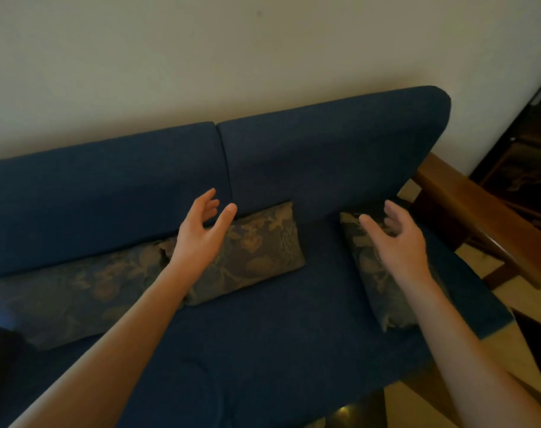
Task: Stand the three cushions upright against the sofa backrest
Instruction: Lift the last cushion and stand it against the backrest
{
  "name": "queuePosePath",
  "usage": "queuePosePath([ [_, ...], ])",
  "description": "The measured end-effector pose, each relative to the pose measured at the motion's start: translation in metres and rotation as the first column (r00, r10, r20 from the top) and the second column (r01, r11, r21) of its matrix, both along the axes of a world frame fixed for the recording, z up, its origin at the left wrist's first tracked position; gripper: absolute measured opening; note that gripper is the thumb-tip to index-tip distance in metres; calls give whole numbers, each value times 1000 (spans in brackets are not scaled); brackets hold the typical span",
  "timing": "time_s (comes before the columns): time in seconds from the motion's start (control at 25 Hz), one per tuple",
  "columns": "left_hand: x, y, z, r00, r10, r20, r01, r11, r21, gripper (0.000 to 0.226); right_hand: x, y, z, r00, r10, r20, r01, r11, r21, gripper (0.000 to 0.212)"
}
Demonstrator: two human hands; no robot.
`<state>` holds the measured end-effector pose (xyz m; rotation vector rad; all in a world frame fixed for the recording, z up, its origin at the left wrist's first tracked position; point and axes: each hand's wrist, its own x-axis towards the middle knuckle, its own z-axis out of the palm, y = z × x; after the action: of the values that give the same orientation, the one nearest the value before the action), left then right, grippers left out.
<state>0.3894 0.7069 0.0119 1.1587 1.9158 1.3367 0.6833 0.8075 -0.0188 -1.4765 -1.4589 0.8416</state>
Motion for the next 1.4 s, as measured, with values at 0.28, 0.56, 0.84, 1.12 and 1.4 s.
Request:
queuePosePath([
  [0.28,30,-1,-2,998,-69,12,68,998,17,68,65,-42,10,996,-81,39,81,997,-3,70],
  [0.56,93,8,-21,989,-127,70,128,992,-1,66,131,-59,-7,991,-122,50,125,990,-65,71],
  [0.84,189,37,-36,988,-115,101,122,991,-62,69,230,-39,-27,994,-63,91,71,993,-95,72],
  [1.12,301,68,-36,995,-35,93,43,995,-88,83,326,15,-33,998,12,59,-3,990,-138,73],
  [1.4,337,94,-39,996,18,93,-11,997,-79,64,360,54,-58,999,38,1,-37,979,-202,74],
])
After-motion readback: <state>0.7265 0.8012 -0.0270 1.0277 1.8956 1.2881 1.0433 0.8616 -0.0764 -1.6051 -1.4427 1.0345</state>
